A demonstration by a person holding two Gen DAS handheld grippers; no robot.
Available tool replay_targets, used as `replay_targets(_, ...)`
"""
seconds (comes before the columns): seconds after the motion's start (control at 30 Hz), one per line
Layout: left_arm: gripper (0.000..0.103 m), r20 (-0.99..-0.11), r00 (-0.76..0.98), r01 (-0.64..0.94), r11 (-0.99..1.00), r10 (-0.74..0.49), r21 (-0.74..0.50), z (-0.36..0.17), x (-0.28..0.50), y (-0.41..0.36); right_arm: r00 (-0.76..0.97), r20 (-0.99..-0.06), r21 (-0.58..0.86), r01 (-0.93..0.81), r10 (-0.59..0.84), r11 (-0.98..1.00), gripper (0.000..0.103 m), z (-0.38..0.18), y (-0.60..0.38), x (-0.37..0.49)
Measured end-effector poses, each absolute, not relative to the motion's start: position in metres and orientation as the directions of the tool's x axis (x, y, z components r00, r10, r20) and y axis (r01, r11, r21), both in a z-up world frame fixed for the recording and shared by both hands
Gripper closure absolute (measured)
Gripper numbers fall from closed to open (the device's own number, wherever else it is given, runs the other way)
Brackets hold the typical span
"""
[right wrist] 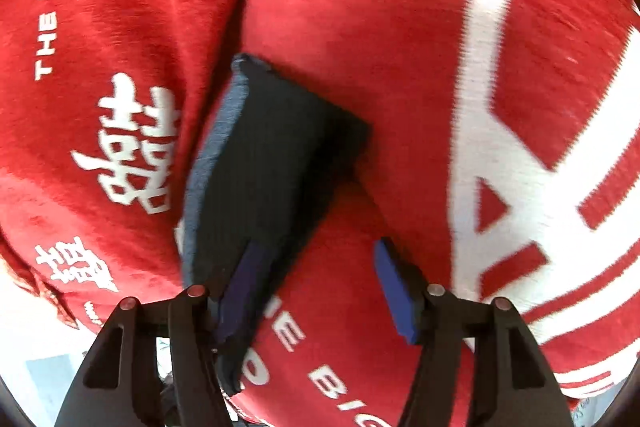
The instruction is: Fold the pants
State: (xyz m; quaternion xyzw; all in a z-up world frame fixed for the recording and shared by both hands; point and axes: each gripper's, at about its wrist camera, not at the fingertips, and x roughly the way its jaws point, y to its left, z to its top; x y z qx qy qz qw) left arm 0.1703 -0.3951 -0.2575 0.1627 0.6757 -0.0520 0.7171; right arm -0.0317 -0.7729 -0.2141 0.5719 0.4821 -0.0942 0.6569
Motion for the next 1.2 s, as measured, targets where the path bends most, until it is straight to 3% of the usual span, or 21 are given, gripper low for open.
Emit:
replay_targets(0.27,0.000,-0.983,0.098,0.278,0.944,0.154,0.176,-0.252,0.161,-0.406,0.528,-0.750,0.658,0.661,0.399,0.361,0.037,-0.222,-0.779,-0.002)
replay_targets(0.47,0.000,-0.987,0.102,0.258,0.954,0.128,0.150,-0.254,0.160,-0.398,0.624,-0.669,0.735,0.638,0.403,0.232,0.039,-0.231,-0.790,0.015)
replay_targets(0.53,0.000,-0.989,0.083,0.261,0.955,0.121,0.139,-0.251,0.164,-0.396,0.649,-0.630,0.763,0.620,0.427,0.184,0.058,-0.234,-0.789,0.023)
replay_targets(0.57,0.000,-0.990,0.090,0.254,0.958,0.112,0.131,-0.245,0.168,-0.396,0.647,-0.625,0.766,0.616,0.438,0.184,0.078,-0.234,-0.788,0.025)
replay_targets(0.6,0.000,-0.988,0.115,0.247,0.960,0.102,0.128,-0.239,0.172,-0.396,0.642,-0.620,0.770,0.609,0.450,0.192,0.086,-0.232,-0.785,0.026)
replay_targets(0.73,0.000,-0.968,0.229,0.225,0.962,0.101,0.153,-0.221,0.204,-0.406,0.661,-0.583,0.805,0.550,0.473,0.224,0.088,-0.215,-0.783,0.022)
replay_targets(0.93,0.000,-0.972,0.202,0.219,0.961,0.123,0.167,-0.265,0.234,-0.431,0.668,-0.565,0.825,0.478,0.484,0.302,0.088,-0.184,-0.773,0.028)
replay_targets(1.2,0.000,-0.971,0.211,0.249,0.954,0.116,0.168,-0.252,0.231,-0.429,0.670,-0.564,0.824,0.418,0.483,0.383,0.088,-0.149,-0.754,0.041)
